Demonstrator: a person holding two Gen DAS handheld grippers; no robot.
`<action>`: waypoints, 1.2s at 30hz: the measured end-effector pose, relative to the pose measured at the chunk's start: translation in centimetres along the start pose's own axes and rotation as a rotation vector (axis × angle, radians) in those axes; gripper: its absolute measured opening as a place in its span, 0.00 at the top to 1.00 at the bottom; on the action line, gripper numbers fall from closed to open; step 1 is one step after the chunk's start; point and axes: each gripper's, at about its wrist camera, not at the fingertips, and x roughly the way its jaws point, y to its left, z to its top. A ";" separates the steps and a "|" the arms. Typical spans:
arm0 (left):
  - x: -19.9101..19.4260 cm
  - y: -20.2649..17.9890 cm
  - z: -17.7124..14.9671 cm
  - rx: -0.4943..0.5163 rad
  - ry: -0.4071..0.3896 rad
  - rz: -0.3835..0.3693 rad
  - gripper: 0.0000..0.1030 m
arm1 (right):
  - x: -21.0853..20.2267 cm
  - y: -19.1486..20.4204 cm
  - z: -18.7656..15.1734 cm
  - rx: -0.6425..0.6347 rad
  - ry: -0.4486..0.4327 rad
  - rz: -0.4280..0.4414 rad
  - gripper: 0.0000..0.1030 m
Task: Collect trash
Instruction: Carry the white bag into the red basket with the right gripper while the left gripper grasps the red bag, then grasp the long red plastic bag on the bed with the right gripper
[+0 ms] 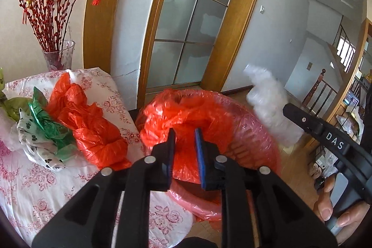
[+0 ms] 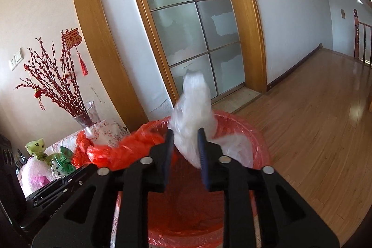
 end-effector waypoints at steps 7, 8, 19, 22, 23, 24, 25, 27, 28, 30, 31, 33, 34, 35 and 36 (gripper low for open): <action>-1.6 1.2 -1.1 0.006 -0.026 0.067 0.56 | -1.2 0.7 -1.6 -0.072 -0.004 -0.048 0.56; -2.0 1.6 -1.4 0.010 -0.035 0.089 0.52 | -1.3 1.0 -1.8 -0.085 -0.003 -0.053 0.56; -8.3 4.6 -3.3 0.062 -0.131 0.319 0.42 | -1.7 5.1 -3.2 -0.178 0.023 0.020 0.56; -10.2 5.8 -3.3 0.057 -0.162 0.363 0.41 | -1.5 6.7 -3.8 -0.198 0.040 0.056 0.56; -10.9 6.3 -3.4 0.047 -0.172 0.377 0.40 | -1.4 7.3 -4.0 -0.205 0.047 0.069 0.56; -11.7 6.9 -3.5 0.037 -0.182 0.390 0.39 | -1.3 7.8 -4.3 -0.211 0.054 0.079 0.56; -12.3 7.4 -3.6 0.028 -0.189 0.403 0.39 | -1.2 8.3 -4.5 -0.217 0.061 0.091 0.56; -13.6 8.7 -3.7 0.004 -0.201 0.434 0.38 | -0.8 9.5 -4.9 -0.231 0.079 0.118 0.56; -14.1 9.3 -3.8 -0.008 -0.204 0.449 0.38 | -0.7 10.0 -5.0 -0.237 0.086 0.128 0.56; -15.2 10.7 -3.8 -0.043 -0.207 0.479 0.38 | -0.3 11.2 -5.4 -0.255 0.100 0.150 0.56; -15.8 11.4 -3.9 -0.058 -0.210 0.490 0.37 | -0.1 11.8 -5.6 -0.264 0.106 0.159 0.56; -16.8 12.9 -4.1 -0.092 -0.217 0.518 0.37 | 0.5 13.2 -6.0 -0.284 0.125 0.181 0.56; -17.3 13.6 -4.1 -0.107 -0.221 0.528 0.37 | 0.9 13.8 -6.1 -0.292 0.134 0.191 0.56; -17.7 14.3 -4.1 -0.124 -0.226 0.541 0.37 | 1.3 14.5 -6.3 -0.302 0.146 0.201 0.56; -18.1 15.0 -4.2 -0.137 -0.229 0.554 0.37 | 1.7 15.0 -6.4 -0.309 0.156 0.208 0.56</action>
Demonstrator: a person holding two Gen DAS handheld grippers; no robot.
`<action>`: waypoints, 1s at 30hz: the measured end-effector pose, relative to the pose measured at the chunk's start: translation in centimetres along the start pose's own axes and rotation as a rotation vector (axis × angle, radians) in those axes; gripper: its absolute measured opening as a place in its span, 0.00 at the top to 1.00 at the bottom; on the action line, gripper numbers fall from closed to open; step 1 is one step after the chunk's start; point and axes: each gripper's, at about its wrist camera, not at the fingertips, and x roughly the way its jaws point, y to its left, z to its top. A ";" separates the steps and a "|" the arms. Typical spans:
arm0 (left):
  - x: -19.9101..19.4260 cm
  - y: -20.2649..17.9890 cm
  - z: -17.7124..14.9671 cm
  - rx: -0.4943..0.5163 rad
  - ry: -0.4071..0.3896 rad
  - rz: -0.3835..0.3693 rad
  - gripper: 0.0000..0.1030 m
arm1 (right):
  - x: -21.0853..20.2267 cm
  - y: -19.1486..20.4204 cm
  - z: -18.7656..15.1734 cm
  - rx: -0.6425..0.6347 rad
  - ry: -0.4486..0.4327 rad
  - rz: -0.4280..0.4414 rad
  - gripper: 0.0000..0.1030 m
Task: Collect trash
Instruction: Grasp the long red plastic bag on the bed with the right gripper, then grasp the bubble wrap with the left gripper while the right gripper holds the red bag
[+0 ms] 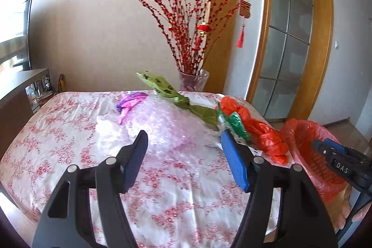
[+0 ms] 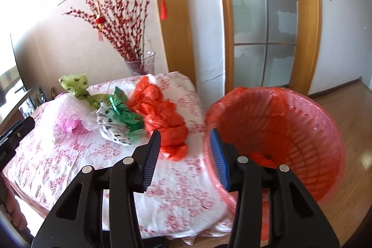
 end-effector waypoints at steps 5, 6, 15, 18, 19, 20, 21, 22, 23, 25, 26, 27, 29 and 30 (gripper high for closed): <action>0.0 3.1 0.4 -0.048 -0.002 0.056 0.33 | 3.4 2.4 0.6 -0.034 0.057 0.020 0.47; 0.0 3.6 0.4 -0.055 -0.001 0.064 0.33 | 3.9 2.7 0.7 -0.038 0.065 0.020 0.46; 0.3 5.8 0.5 -0.091 0.017 0.088 0.33 | 9.1 5.3 1.3 -0.140 0.140 -0.043 0.41; 0.8 5.5 0.4 -0.086 0.030 0.077 0.29 | 10.4 5.5 0.9 -0.166 0.170 -0.083 0.41; 0.9 5.3 0.4 -0.082 0.034 0.074 0.28 | 10.6 5.5 0.7 -0.172 0.172 -0.099 0.47; 1.2 5.2 0.4 -0.077 0.037 0.070 0.27 | 10.7 5.2 0.6 -0.175 0.165 -0.125 0.61; 1.3 4.9 0.3 -0.071 0.040 0.065 0.26 | 10.6 5.0 0.6 -0.168 0.161 -0.129 0.63; 1.4 4.7 0.2 -0.064 0.043 0.062 0.26 | 10.3 4.6 0.7 -0.147 0.162 -0.109 0.67; 1.5 4.5 0.1 -0.057 0.045 0.059 0.25 | 10.0 4.1 0.8 -0.122 0.161 -0.093 0.70; 1.8 4.0 -0.1 -0.043 0.052 0.052 0.24 | 9.3 3.4 0.9 -0.087 0.157 -0.070 0.72; 1.9 3.7 -0.3 -0.039 0.057 0.048 0.23 | 8.9 3.2 0.9 -0.080 0.153 -0.067 0.73; 2.0 3.5 -0.4 -0.036 0.063 0.044 0.23 | 8.4 3.0 0.8 -0.075 0.149 -0.061 0.73; 2.4 3.1 -0.5 -0.034 0.078 0.039 0.22 | 7.8 3.0 0.5 -0.074 0.145 -0.053 0.73; 2.7 2.9 -0.5 -0.034 0.084 0.038 0.22 | 7.5 3.0 0.3 -0.077 0.144 -0.047 0.73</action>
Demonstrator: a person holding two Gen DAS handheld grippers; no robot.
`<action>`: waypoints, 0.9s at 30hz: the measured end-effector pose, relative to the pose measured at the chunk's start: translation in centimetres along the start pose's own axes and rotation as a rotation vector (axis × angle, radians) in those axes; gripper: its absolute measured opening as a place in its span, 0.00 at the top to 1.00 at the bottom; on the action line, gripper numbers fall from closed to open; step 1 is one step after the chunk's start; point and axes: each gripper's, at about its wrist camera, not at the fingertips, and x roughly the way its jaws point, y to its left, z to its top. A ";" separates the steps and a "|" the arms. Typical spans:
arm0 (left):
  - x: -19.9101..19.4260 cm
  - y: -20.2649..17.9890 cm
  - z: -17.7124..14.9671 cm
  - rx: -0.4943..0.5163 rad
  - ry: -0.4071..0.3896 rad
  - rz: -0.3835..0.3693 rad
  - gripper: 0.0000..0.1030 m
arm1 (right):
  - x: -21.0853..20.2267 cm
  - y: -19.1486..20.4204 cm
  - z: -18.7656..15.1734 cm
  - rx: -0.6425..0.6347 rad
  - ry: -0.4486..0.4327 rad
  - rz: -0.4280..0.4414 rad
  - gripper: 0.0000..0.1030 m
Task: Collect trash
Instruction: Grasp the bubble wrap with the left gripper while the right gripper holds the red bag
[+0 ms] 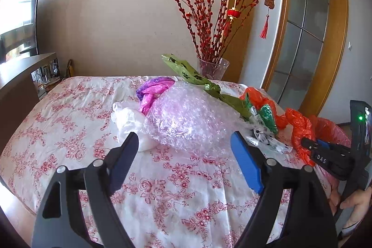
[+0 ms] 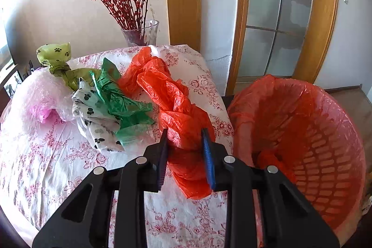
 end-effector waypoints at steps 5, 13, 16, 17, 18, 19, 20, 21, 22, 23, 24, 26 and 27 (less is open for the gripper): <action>1.8 -1.9 0.6 0.083 0.019 0.059 0.22 | -0.7 0.3 -0.7 -0.015 -0.005 0.008 0.73; 5.3 -2.6 0.2 0.094 0.104 0.131 0.54 | -1.2 0.2 -1.0 -0.013 -0.008 0.024 0.73; 5.4 -2.1 0.0 0.064 0.121 0.079 0.84 | -1.7 0.0 -1.1 -0.007 -0.017 0.028 0.73; 5.2 -2.0 0.0 0.061 0.112 0.069 0.88 | -1.8 -0.1 -1.1 -0.005 -0.020 0.028 0.73; 4.8 -2.0 -0.1 0.062 0.098 0.062 0.90 | -2.0 -0.2 -1.1 -0.003 -0.023 0.029 0.73; 4.3 -1.8 -0.1 0.059 0.084 0.050 0.91 | -2.2 -0.3 -1.1 0.000 -0.027 0.031 0.73; 3.7 -1.7 -0.1 0.052 0.069 0.034 0.92 | -2.4 -0.4 -1.1 0.002 -0.031 0.032 0.73; 3.2 -1.6 0.0 0.046 0.057 0.021 0.92 | -2.6 -0.5 -1.1 0.004 -0.036 0.033 0.73; 2.5 -1.5 0.0 0.041 0.042 0.012 0.93 | -2.8 -0.6 -1.0 0.006 -0.040 0.035 0.73; 1.9 -1.5 0.2 0.040 0.028 0.004 0.93 | -3.0 -0.7 -1.0 0.007 -0.046 0.038 0.73; 1.3 -1.4 0.3 0.038 0.015 -0.004 0.93 | -3.2 -0.8 -0.9 0.008 -0.051 0.040 0.73; 0.1 -1.3 0.7 0.036 -0.009 -0.022 0.93 | -3.6 -0.8 -0.9 0.009 -0.060 0.043 0.73; -0.4 -1.3 1.0 0.038 -0.022 -0.028 0.93 | -3.8 -0.8 -0.9 0.010 -0.065 0.045 0.73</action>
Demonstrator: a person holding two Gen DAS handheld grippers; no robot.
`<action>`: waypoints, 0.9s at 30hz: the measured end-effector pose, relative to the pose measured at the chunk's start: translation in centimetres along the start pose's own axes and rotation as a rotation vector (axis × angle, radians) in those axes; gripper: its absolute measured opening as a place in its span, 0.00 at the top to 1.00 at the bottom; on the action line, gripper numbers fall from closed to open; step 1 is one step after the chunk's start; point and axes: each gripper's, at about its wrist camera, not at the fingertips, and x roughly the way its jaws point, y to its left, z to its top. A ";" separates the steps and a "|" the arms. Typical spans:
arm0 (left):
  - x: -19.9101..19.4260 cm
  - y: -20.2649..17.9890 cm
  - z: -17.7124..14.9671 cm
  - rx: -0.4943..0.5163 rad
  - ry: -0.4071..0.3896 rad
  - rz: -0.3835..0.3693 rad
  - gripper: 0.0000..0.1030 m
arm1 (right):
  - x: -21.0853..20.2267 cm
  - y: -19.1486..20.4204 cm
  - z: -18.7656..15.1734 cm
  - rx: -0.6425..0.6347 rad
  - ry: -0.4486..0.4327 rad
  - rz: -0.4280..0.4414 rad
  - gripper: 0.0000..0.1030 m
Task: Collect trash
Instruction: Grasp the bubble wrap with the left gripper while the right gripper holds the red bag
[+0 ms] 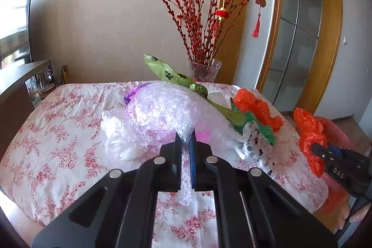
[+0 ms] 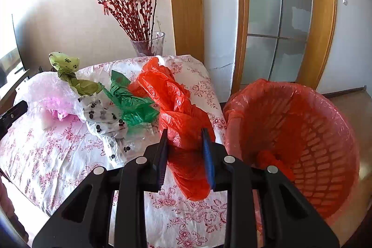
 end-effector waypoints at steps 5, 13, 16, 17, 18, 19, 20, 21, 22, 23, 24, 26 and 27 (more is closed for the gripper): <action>-2.1 -0.3 1.1 0.007 -0.046 -0.022 0.94 | -0.8 -0.1 0.1 0.004 -0.019 0.007 0.73; -4.4 -0.8 1.6 0.009 -0.082 -0.062 0.94 | -1.7 -0.4 -0.2 0.007 -0.032 0.010 0.73; -5.4 -1.0 1.8 0.006 -0.100 -0.078 0.94 | -2.0 -0.5 -0.3 0.006 -0.035 0.010 0.73; -5.7 -1.1 1.9 0.006 -0.109 -0.085 0.94 | -2.1 -0.5 -0.3 0.006 -0.037 0.009 0.73; -6.0 -1.2 2.1 0.010 -0.118 -0.087 0.94 | -2.2 -0.7 -0.3 0.007 -0.037 0.009 0.73; -6.2 -1.3 2.2 0.016 -0.126 -0.085 0.94 | -2.2 -0.8 -0.3 0.010 -0.037 0.009 0.73; -6.2 -1.3 2.3 0.018 -0.130 -0.083 0.94 | -2.3 -0.9 -0.3 0.012 -0.037 0.010 0.73; -6.2 -1.3 2.4 0.017 -0.131 -0.084 0.94 | -2.4 -0.9 -0.3 0.013 -0.038 0.010 0.73; -6.3 -1.3 2.4 0.013 -0.131 -0.087 0.94 | -2.4 -1.0 -0.3 0.014 -0.039 0.009 0.73; -6.4 -1.3 2.4 0.009 -0.131 -0.090 0.94 | -2.5 -1.0 -0.4 0.015 -0.039 0.009 0.73; -6.5 -1.3 2.5 0.006 -0.132 -0.095 0.94 | -2.6 -1.1 -0.4 0.016 -0.040 0.008 0.73; -6.7 -1.5 2.5 0.009 -0.138 -0.100 0.94 | -2.7 -1.3 -0.5 0.018 -0.040 0.006 0.73; -6.8 -1.7 2.6 0.013 -0.143 -0.101 0.94 | -2.7 -1.4 -0.5 0.019 -0.041 0.005 0.73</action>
